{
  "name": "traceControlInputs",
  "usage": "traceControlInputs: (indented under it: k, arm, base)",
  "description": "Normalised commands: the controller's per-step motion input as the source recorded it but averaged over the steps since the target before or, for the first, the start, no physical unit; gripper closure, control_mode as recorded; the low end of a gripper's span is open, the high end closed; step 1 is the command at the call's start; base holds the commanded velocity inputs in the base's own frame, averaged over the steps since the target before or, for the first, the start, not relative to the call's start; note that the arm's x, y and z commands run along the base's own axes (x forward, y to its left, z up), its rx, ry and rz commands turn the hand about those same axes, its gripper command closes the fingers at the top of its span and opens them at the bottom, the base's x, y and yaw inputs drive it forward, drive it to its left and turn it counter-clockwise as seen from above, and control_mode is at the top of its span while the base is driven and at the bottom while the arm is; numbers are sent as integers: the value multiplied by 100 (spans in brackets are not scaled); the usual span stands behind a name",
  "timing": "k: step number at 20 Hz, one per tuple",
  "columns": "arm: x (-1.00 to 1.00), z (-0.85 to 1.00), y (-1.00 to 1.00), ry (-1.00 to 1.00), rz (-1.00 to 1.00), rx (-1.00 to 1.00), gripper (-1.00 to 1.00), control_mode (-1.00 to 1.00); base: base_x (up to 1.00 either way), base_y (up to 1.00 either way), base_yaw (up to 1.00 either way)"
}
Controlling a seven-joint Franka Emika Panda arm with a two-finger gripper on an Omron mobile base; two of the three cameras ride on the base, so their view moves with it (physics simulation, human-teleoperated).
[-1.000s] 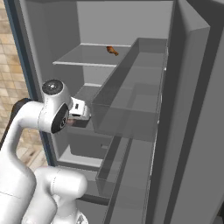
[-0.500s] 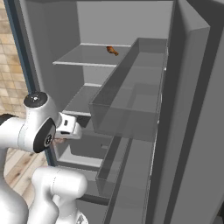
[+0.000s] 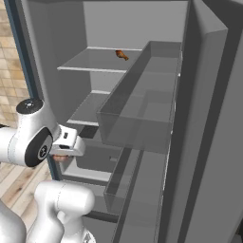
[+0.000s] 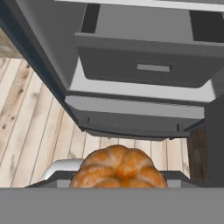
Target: Pick up each tangerine from the fridge and place one tangerine on each plate on the dining counter.
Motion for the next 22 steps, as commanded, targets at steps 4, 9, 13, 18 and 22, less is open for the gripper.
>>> traceControlInputs:
  k: [4,9,13,18,22]
  arm:
    - [0,-4,0,0,0,0,100,-100]
    - [0,-1,0,0,0,0,100,100]
    - [0,0,0,0,0,0,100,100]
    - [0,0,0,0,0,0,100,100]
    - [0,0,0,0,0,0,100,100]
  base:
    - [0,0,0]
    - [-24,0,2]
    - [-94,0,19]
    - [-100,1,27]
    - [-95,9,34]
